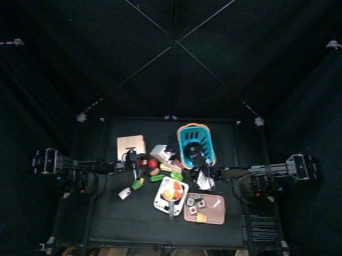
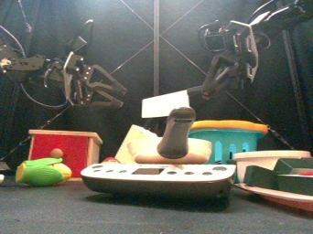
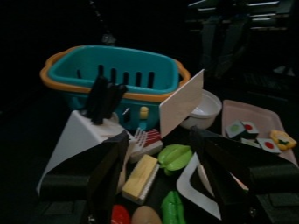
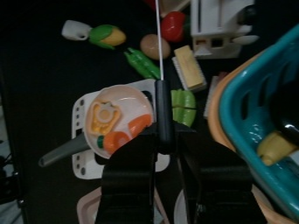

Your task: Place cleaver into holder

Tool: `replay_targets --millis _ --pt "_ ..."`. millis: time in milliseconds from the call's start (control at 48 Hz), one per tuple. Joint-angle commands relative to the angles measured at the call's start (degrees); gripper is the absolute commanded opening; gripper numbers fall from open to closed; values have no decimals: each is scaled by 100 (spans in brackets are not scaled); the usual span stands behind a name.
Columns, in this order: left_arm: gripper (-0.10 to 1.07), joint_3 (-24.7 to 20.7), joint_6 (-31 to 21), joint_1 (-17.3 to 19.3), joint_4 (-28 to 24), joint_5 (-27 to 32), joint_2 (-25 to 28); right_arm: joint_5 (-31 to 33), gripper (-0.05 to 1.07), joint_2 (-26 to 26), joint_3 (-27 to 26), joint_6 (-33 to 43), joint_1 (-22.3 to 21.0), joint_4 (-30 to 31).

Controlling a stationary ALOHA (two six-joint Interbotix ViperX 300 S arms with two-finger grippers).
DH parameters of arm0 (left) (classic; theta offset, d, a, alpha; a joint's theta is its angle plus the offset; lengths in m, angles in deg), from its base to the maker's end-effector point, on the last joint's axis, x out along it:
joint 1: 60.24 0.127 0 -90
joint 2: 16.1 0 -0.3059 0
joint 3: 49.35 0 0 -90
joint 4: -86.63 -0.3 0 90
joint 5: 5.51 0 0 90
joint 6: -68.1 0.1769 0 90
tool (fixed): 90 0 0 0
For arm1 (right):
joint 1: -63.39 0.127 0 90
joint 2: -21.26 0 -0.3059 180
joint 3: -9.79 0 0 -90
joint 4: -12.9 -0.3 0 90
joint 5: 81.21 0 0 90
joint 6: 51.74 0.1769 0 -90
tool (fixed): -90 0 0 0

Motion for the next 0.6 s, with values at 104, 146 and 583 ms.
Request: replay_targets --millis 104,146,583 --pt "93 -79 9 246 158 -53 158 536 50 132 -606 -18 -44 105" --pt "93 -79 9 264 167 -62 202 562 50 141 -668 -18 -53 123" --pt "93 -123 0 308 316 -44 580 800 50 35 -817 -18 -264 -176"
